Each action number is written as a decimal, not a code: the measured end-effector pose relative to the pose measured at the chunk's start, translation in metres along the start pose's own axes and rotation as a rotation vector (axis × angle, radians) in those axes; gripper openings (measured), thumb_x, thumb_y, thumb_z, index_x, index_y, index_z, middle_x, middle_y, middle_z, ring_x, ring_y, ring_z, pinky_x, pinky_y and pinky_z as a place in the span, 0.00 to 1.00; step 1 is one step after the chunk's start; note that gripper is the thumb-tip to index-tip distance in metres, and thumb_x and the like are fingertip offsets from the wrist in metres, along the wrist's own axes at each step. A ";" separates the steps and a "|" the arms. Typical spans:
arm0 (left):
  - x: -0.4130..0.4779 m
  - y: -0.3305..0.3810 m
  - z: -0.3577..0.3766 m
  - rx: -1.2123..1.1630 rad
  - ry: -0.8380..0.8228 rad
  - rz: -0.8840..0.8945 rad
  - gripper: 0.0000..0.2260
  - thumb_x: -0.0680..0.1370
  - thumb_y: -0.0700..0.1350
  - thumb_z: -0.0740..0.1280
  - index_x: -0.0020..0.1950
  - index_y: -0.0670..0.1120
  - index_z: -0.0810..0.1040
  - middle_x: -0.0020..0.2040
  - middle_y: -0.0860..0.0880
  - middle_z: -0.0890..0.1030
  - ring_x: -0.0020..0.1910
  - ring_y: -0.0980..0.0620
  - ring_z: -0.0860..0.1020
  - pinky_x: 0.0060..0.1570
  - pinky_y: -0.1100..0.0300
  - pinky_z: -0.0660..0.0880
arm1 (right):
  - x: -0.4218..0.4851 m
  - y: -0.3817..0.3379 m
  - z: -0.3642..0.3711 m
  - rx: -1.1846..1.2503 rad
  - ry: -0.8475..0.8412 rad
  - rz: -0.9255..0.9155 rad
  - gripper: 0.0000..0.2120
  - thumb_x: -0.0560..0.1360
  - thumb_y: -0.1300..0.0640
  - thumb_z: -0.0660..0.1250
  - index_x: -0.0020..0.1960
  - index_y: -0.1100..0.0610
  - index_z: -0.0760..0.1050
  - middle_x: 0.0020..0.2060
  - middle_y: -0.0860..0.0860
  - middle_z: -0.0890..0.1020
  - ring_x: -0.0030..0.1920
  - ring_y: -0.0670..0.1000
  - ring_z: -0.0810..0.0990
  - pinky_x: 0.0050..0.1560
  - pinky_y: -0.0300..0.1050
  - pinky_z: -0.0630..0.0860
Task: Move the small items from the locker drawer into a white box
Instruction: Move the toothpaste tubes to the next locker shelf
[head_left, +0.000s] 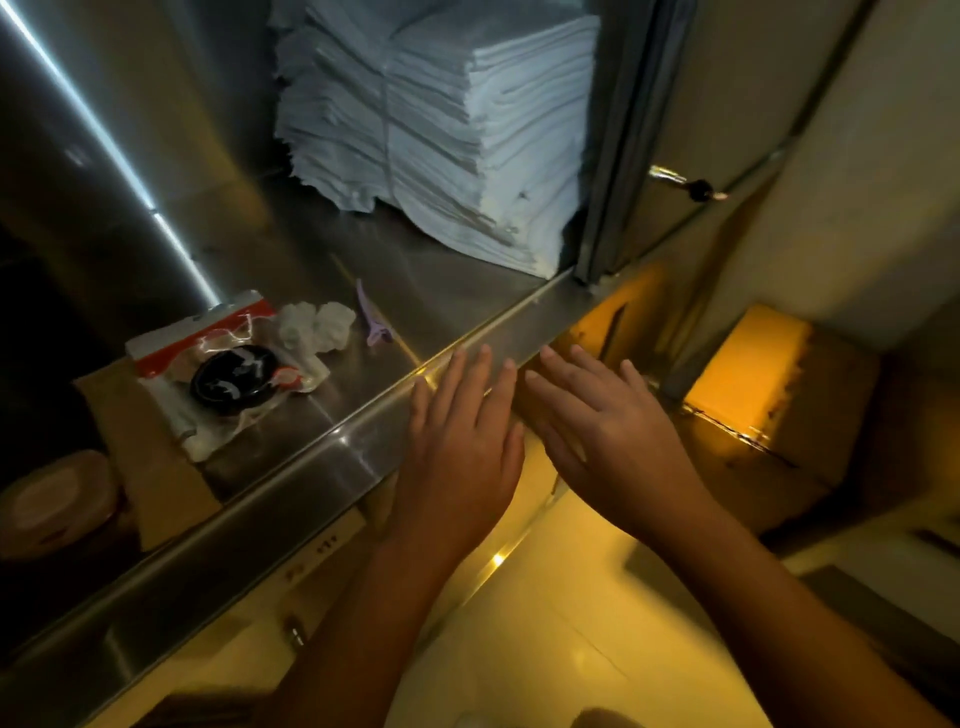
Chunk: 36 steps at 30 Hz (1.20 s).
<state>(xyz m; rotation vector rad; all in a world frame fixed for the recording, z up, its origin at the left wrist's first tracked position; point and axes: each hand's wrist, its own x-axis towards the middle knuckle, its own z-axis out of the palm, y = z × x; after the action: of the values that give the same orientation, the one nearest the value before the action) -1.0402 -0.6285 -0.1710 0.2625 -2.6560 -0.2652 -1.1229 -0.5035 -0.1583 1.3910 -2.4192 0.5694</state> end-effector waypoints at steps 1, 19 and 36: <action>0.000 0.009 0.002 -0.018 -0.002 0.022 0.21 0.76 0.48 0.56 0.66 0.38 0.72 0.66 0.37 0.72 0.66 0.38 0.68 0.61 0.36 0.62 | -0.009 0.004 -0.005 -0.015 0.003 0.024 0.21 0.69 0.61 0.72 0.62 0.61 0.75 0.62 0.60 0.75 0.64 0.64 0.70 0.60 0.68 0.63; -0.039 0.266 0.032 -0.247 -0.106 0.505 0.21 0.76 0.48 0.55 0.64 0.39 0.73 0.64 0.39 0.74 0.65 0.39 0.70 0.60 0.35 0.64 | -0.251 0.079 -0.150 -0.268 0.120 0.638 0.23 0.69 0.59 0.72 0.64 0.58 0.73 0.65 0.58 0.73 0.66 0.62 0.69 0.61 0.65 0.62; -0.117 0.512 0.084 -0.525 -0.248 0.986 0.21 0.72 0.41 0.71 0.64 0.38 0.73 0.63 0.38 0.75 0.65 0.38 0.70 0.61 0.36 0.61 | -0.484 0.111 -0.251 -0.472 0.313 1.181 0.21 0.70 0.62 0.71 0.62 0.61 0.74 0.63 0.60 0.74 0.65 0.63 0.70 0.60 0.68 0.63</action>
<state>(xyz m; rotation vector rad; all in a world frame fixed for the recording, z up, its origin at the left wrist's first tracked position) -1.0472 -0.0964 -0.1767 -1.2596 -2.4688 -0.6492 -0.9681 0.0311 -0.1701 -0.3818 -2.6167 0.3371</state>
